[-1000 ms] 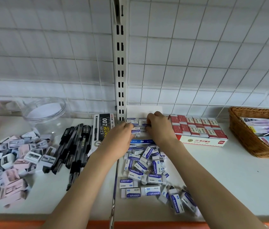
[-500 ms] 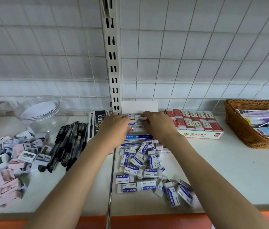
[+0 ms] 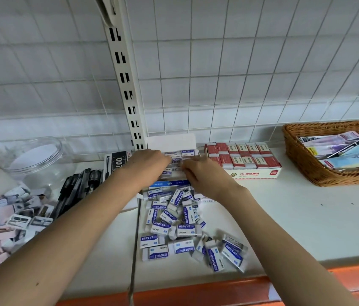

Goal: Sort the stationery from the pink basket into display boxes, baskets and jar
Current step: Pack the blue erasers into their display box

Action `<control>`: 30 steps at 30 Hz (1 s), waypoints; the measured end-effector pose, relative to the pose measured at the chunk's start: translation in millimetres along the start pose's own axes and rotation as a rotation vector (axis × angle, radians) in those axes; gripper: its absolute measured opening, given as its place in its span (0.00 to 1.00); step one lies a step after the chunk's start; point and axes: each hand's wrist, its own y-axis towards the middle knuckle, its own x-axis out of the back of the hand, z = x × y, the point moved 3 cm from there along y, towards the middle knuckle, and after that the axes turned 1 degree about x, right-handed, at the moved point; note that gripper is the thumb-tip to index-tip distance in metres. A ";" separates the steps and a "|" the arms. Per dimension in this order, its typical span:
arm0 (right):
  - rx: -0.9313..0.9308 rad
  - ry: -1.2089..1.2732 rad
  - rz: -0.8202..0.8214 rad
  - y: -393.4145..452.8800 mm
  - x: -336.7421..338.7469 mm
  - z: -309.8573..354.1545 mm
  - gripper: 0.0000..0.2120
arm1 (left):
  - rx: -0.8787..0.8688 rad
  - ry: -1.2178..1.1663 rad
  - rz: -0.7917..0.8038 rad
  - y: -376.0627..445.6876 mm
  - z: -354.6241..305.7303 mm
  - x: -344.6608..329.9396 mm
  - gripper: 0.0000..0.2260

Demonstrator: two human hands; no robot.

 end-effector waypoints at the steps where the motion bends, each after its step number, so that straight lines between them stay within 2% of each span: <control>1: 0.001 0.002 -0.003 -0.5 0.5 0.5 0.10 | -0.005 0.009 -0.006 0.2 1.8 -0.8 0.10; 4: -0.001 0.009 -0.005 -0.5 -0.9 0.0 0.10 | 0.003 0.044 -0.023 3.8 8.0 -3.7 0.09; 8: -0.003 0.011 -0.005 -0.1 -1.9 -1.2 0.11 | 0.167 -0.013 -0.011 6.2 10.5 -5.8 0.06; 12: 0.004 0.000 -0.013 -0.1 -2.2 -1.1 0.12 | 0.201 -0.024 -0.049 6.2 8.5 -9.3 0.09; 16: 0.018 0.005 -0.026 -0.4 -1.5 -0.9 0.12 | 0.152 -0.042 -0.010 5.9 12.0 -11.8 0.10; 20: 0.097 -0.006 -0.029 -4.0 -5.3 1.8 0.14 | 0.074 -0.148 -0.045 8.7 10.0 -11.6 0.18; 23: 0.114 -0.030 0.006 -6.7 -8.7 0.2 0.14 | -0.035 -0.194 -0.026 10.5 10.4 -15.1 0.27; 28: 0.117 -0.009 0.005 -7.9 -7.5 -2.5 0.14 | -0.109 -0.103 -0.009 6.7 22.7 -12.9 0.19; 30: 0.123 -0.006 -0.012 -9.8 -6.5 -2.5 0.14 | -0.103 -0.136 0.016 6.6 21.2 -14.5 0.16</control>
